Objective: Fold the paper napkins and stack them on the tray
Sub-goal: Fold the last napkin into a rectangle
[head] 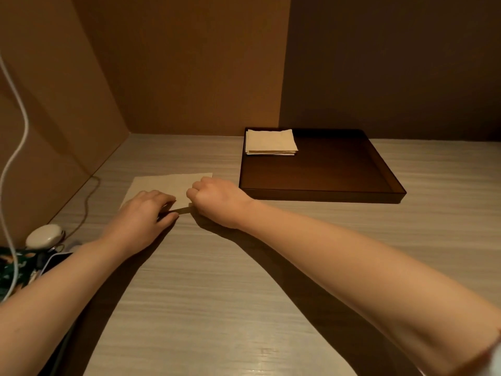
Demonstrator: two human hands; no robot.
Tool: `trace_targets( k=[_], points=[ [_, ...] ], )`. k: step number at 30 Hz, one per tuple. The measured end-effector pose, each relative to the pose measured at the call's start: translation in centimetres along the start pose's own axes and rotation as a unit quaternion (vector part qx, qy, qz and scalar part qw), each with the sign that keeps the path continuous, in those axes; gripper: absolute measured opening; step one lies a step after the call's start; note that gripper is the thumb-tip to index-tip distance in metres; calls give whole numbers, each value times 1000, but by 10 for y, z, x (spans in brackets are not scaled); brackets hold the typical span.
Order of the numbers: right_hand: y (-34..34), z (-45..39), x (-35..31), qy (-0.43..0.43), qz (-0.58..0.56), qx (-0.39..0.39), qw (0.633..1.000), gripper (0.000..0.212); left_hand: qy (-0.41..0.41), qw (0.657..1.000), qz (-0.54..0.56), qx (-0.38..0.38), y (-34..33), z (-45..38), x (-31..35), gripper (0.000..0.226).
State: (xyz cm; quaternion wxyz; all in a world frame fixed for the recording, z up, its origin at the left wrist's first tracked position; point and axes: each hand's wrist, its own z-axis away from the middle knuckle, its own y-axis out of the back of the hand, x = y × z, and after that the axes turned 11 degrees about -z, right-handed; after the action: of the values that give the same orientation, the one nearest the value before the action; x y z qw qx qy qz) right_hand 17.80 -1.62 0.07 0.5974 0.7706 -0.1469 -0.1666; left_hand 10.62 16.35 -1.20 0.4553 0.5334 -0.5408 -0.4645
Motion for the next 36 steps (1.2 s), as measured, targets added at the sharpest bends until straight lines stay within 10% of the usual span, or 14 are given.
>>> trace_targets(
  k=[19,31,36],
  points=[
    [121,150,-2,-239,-329,248,879,9,-22,976,178,120,110,24,106,15],
    [105,297,-23,-518,-541,194,633,11,-5,962,272,-17,77,31,182,31],
    [94,322,-39,-552,-569,153,590,11,-22,972,231,-46,42,28,198,31]
  ],
)
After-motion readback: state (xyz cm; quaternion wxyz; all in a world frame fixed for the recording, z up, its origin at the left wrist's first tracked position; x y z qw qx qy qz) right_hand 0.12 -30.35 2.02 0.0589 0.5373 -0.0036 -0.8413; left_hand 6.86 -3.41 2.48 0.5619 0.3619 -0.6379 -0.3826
